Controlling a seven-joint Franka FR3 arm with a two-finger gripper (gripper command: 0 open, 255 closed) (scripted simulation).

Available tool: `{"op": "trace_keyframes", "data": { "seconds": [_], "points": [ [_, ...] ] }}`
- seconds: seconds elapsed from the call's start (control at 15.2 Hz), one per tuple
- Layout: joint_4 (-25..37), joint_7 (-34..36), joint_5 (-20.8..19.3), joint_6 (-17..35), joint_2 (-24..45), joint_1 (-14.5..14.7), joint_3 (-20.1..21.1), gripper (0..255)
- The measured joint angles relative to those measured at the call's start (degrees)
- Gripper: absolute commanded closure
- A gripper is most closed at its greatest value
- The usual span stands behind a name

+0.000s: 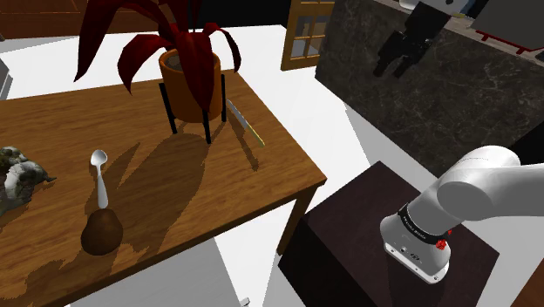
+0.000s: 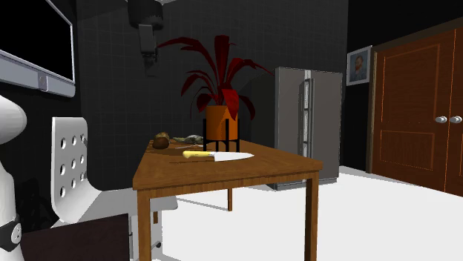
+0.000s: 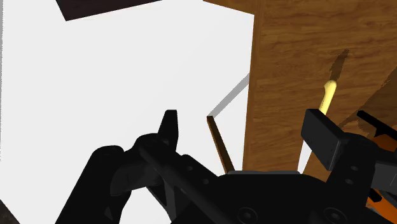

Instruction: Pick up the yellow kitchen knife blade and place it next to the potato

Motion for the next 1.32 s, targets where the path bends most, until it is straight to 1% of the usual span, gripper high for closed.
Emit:
{"op": "trace_keyframes", "data": {
  "seconds": [0.07, 0.2, 0.53, 0.99, 1.32],
  "points": [
    [0.0, 0.0, 0.0, 0.0, 0.0, 0.0, 0.0, 0],
    [0.1, 0.9, 0.5, 1.8, 1.9, 0.4, 1.2, 0],
    [0.6, 4.5, 2.1, 8.6, 9.6, 2.0, 5.8, 0],
    [5.5, 9.2, 2.0, 16.8, 23.4, 3.2, 11.2, 0],
    [11.0, 13.5, 0.2, 21.2, 34.1, 3.9, 14.7, 0]
  ]
}}
